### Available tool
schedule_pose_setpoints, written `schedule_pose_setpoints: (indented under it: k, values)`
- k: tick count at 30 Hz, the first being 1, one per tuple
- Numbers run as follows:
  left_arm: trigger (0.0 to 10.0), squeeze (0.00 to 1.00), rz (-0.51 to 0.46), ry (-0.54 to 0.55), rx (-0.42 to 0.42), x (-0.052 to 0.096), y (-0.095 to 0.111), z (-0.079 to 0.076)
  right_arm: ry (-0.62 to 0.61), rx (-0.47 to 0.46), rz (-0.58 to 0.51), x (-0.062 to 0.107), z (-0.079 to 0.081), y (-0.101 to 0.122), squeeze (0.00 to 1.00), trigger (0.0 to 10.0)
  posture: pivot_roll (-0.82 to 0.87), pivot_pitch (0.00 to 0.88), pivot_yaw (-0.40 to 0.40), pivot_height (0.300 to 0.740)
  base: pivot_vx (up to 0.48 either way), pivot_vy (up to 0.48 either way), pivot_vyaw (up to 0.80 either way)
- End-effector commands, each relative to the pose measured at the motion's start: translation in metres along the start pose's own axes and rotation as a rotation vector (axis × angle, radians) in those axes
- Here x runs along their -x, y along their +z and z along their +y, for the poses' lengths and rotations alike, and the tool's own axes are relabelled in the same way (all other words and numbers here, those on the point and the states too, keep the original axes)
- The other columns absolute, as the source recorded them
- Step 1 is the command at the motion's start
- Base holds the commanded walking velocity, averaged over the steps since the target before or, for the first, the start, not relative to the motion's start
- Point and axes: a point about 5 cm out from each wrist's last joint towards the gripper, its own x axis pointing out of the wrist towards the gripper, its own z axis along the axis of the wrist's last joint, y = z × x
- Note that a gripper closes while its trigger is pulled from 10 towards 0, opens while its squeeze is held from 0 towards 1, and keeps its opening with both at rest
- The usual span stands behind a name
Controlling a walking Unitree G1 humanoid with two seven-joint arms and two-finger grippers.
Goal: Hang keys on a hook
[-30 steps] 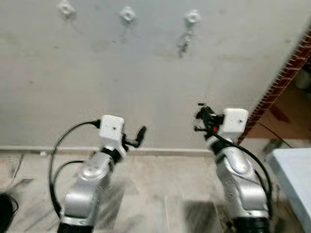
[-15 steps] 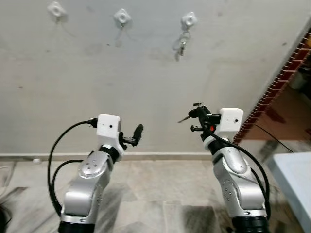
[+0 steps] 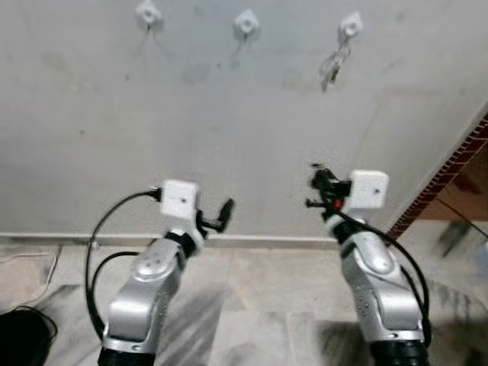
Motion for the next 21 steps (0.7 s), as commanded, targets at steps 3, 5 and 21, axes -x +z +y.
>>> schedule_pose_setpoints:
  k: [3, 5, 21]
  values:
    - [10.0, 0.00, -0.014, 0.021, -0.022, 0.0025, 0.0021, 0.0068, 0.025, -0.005, -0.024, -0.0035, 0.0092, 0.0045, 0.00, 10.0, 0.20, 0.054, -0.053, 0.740, 0.000, 0.000, 0.00]
    - [10.0, 0.00, -0.030, 0.016, -0.022, 0.0028, 0.0045, 0.0064, 0.026, -0.005, -0.024, -0.0037, 0.0092, 0.0046, 0.00, 10.0, 0.20, 0.053, -0.054, 0.740, 0.000, 0.000, 0.00]
    - [10.0, 0.00, -0.064, -0.009, -0.008, 0.0026, 0.0089, 0.0042, 0.040, -0.003, -0.036, -0.0063, 0.0112, 0.0073, 0.00, 10.0, 0.20, 0.048, -0.057, 0.740, 0.016, 0.000, 0.00]
